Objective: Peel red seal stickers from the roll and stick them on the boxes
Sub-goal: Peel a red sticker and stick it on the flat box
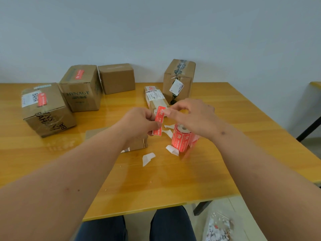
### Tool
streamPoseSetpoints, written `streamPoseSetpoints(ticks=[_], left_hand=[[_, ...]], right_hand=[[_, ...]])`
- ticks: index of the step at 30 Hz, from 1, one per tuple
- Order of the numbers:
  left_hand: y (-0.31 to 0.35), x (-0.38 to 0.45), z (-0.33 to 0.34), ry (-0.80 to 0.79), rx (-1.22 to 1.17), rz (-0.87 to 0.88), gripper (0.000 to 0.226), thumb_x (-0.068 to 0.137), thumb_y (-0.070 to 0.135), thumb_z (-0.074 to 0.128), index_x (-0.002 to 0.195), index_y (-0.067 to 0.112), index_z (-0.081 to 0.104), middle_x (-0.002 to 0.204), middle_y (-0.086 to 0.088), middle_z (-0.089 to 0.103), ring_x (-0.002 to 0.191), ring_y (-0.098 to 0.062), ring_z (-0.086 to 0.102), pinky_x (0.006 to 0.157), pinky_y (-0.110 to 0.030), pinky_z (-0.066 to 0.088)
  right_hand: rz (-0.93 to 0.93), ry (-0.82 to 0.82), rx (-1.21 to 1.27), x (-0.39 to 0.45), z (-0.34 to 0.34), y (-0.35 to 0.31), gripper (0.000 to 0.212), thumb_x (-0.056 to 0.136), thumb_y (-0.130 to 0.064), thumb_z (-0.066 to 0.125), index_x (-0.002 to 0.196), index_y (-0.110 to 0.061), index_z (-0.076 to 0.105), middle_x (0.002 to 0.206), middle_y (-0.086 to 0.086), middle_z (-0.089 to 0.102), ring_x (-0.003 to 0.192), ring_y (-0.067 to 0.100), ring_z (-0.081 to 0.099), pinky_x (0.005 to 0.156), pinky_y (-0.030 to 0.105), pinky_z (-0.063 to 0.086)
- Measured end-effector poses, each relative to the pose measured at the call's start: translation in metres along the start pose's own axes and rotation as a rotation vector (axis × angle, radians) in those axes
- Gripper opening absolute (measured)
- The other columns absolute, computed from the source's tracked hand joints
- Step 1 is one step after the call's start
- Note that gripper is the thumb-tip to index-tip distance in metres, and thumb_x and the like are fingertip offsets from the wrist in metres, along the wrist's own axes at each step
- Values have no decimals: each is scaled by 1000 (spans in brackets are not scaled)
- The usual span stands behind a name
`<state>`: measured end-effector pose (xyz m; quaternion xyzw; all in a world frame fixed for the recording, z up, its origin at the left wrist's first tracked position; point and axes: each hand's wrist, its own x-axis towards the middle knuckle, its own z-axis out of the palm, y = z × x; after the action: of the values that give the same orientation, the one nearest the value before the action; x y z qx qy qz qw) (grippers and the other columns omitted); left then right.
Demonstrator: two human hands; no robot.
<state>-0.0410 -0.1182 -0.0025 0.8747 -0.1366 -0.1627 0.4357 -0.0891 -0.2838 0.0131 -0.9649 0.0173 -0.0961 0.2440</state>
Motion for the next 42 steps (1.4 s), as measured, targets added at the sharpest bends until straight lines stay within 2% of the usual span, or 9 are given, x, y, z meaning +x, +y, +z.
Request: streamPoseSetpoints(ticks=[2, 5, 9, 12, 16, 23, 31, 37, 42], left_hand=[[1, -4, -3, -34, 14, 11, 5, 89, 23, 70, 88, 18, 72, 87, -2, 74, 77, -10, 65, 64, -20, 47], [-3, -9, -7, -57, -1, 33, 4, 88, 22, 70, 87, 18, 72, 84, -1, 73, 75, -9, 65, 60, -18, 43], [-11, -15, -17, -96, -71, 29, 13, 88, 28, 70, 92, 15, 72, 85, 0, 76, 84, -15, 69, 65, -20, 41], [-18, -21, -24, -70, -133, 28, 18, 85, 31, 72, 97, 17, 71, 89, 2, 75, 90, -15, 69, 70, -22, 42], [-20, -27, -31, 86, -187, 82, 14, 91, 34, 65, 99, 23, 70, 90, 6, 72, 85, -6, 65, 64, -17, 40], [-31, -29, -42, 111, -231, 69, 14, 90, 34, 67, 91, 20, 69, 84, 0, 69, 74, -10, 63, 65, -23, 48], [-45, -26, -52, 65, -320, 88, 14, 86, 32, 72, 92, 19, 72, 82, -1, 70, 71, -12, 64, 67, -27, 52], [-50, -22, -57, 56, -355, 106, 22, 82, 34, 75, 95, 21, 64, 89, -6, 75, 87, -29, 72, 80, -41, 56], [-51, -25, -60, 23, -346, 132, 17, 85, 31, 73, 93, 19, 62, 87, -9, 75, 77, -27, 65, 69, -39, 49]], right_hand=[[38, 26, 56, 4, 5, -8, 30, 90, -60, 45, 96, -38, 63, 96, -20, 62, 95, 8, 58, 95, 40, 36], [55, 16, 148, 5, 11, -17, 20, 94, -43, 54, 82, -29, 62, 82, -13, 63, 78, 7, 57, 91, 48, 46], [81, 24, 229, 3, 15, -25, 20, 94, -35, 56, 83, -21, 64, 89, -4, 68, 83, 15, 61, 85, 45, 49], [122, 40, 307, 1, 17, -30, 22, 94, -33, 57, 90, -14, 67, 94, 2, 70, 91, 19, 64, 80, 38, 49], [87, -24, 366, -3, 22, -42, 25, 92, -37, 60, 91, -13, 69, 91, 0, 71, 92, 20, 65, 83, 39, 51], [36, -189, 493, -5, 30, -52, 20, 95, -32, 56, 96, -19, 71, 86, -9, 74, 88, 1, 66, 85, 26, 46], [25, -217, 577, 0, 36, -54, 13, 89, -23, 66, 96, -15, 73, 88, -3, 75, 93, 8, 68, 101, 42, 46], [23, -233, 564, 5, 36, -58, 12, 89, -21, 65, 95, -16, 74, 85, -6, 75, 93, 4, 67, 98, 33, 42], [23, -239, 564, 7, 36, -62, 14, 89, -20, 63, 94, -18, 75, 83, -7, 75, 88, -4, 65, 84, 20, 37]])
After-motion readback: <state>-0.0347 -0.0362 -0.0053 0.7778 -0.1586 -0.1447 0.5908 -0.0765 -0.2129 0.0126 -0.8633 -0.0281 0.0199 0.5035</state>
